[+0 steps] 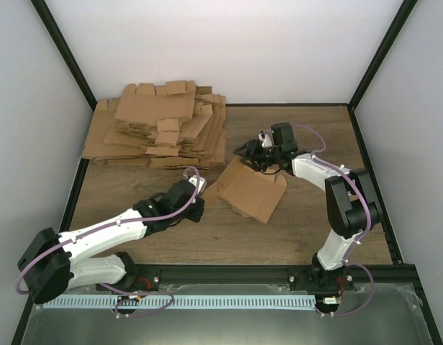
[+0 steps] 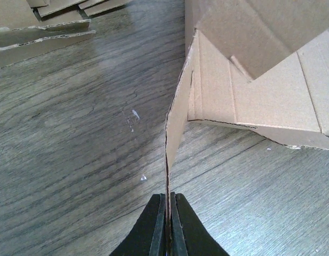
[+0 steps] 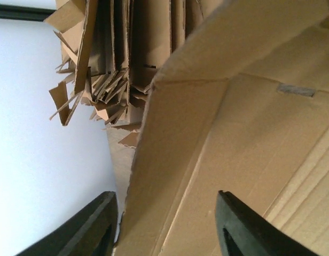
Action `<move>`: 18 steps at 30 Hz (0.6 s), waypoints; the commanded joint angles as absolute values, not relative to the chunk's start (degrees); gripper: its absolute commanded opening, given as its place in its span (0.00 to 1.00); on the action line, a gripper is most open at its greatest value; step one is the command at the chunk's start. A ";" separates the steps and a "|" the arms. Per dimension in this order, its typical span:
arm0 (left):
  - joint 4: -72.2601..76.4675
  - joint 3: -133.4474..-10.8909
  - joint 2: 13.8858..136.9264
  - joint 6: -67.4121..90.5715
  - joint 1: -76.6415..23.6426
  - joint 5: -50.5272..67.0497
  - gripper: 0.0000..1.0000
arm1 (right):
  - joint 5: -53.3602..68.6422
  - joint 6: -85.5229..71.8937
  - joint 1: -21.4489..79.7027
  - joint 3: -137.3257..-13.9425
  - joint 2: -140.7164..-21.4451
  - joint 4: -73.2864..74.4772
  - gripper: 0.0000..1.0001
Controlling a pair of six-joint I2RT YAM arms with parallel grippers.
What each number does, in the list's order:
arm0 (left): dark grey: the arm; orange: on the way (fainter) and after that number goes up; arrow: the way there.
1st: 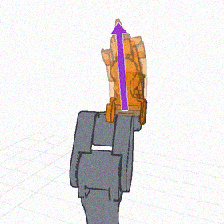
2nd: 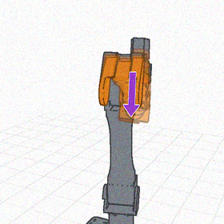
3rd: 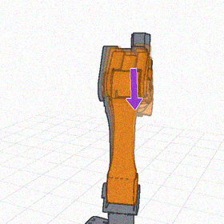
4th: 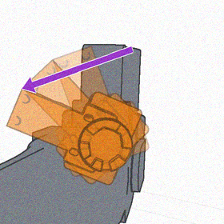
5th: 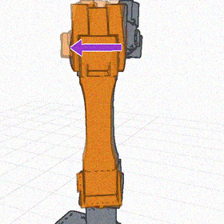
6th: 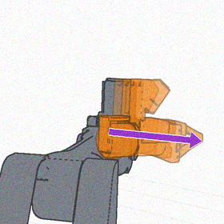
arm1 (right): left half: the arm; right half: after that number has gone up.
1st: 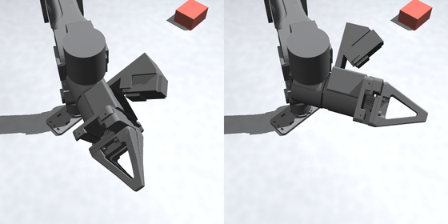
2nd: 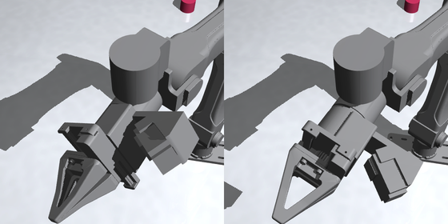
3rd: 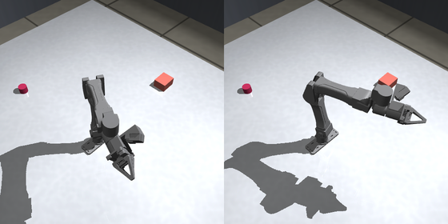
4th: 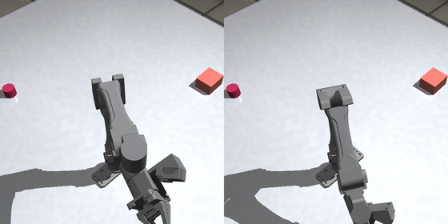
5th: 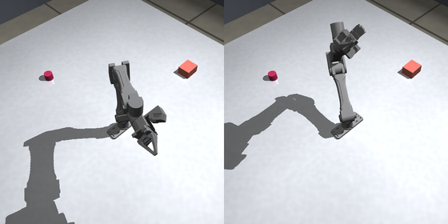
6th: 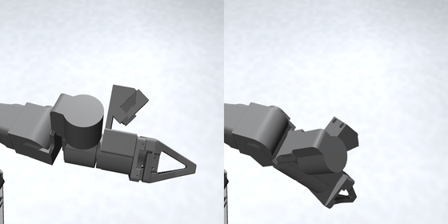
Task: Fold the paper box
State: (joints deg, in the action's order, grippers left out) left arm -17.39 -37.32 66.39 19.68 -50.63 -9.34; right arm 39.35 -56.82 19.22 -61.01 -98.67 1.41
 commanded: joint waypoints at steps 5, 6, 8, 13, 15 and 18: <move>-17.22 -36.21 66.24 19.50 -50.89 -9.24 0.11 | 41.80 -52.47 19.38 -61.81 -97.91 0.28 0.25; -17.20 -36.19 66.05 19.63 -50.89 -9.25 0.13 | 41.94 -52.09 19.34 -61.48 -97.80 0.33 0.21; -17.10 -36.28 65.50 19.92 -50.89 -9.06 0.21 | 42.24 -51.29 19.41 -60.93 -97.66 0.35 0.13; -16.51 -36.99 62.21 22.19 -50.76 -7.81 0.44 | 44.98 -50.38 19.35 -58.38 -97.91 -1.85 0.03; -17.33 -37.97 60.04 23.62 -50.11 -6.77 0.54 | 46.20 -50.07 19.36 -57.02 -97.83 -3.03 0.03; -18.65 -40.04 58.50 24.40 -48.43 -3.69 0.64 | 46.52 -50.02 19.42 -53.79 -96.68 -5.01 0.04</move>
